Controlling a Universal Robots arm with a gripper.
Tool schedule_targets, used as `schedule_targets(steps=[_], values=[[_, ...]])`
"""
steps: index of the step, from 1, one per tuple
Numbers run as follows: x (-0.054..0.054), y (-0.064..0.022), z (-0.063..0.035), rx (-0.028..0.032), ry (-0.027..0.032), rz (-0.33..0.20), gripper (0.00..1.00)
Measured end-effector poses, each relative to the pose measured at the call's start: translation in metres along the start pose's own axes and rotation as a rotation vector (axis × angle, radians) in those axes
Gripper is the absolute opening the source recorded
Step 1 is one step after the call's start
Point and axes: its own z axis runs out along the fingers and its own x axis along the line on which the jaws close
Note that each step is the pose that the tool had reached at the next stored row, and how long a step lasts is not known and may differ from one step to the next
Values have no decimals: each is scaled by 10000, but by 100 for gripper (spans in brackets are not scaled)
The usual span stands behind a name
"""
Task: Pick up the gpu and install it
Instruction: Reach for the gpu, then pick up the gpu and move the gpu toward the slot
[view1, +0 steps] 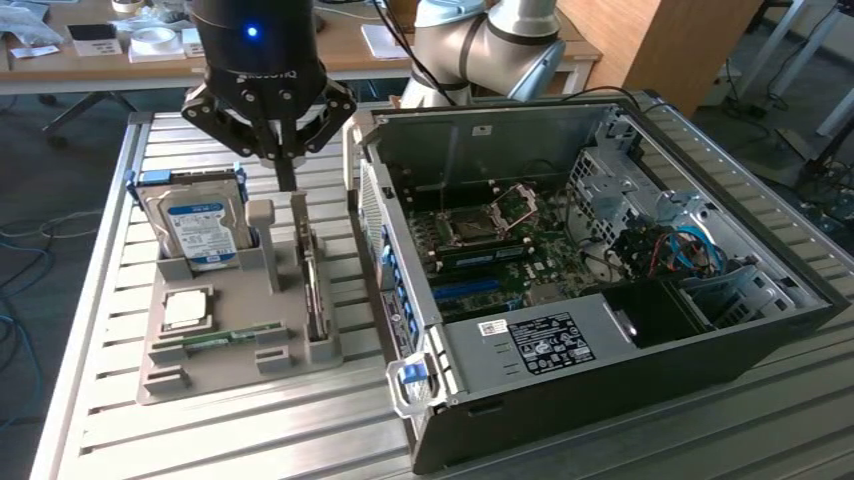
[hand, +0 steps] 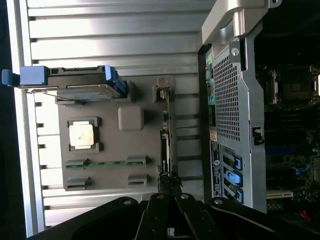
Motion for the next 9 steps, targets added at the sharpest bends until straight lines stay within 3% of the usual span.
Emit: schedule_targets(steps=[9], values=[[3, 0, 0, 0, 0, 0, 11]])
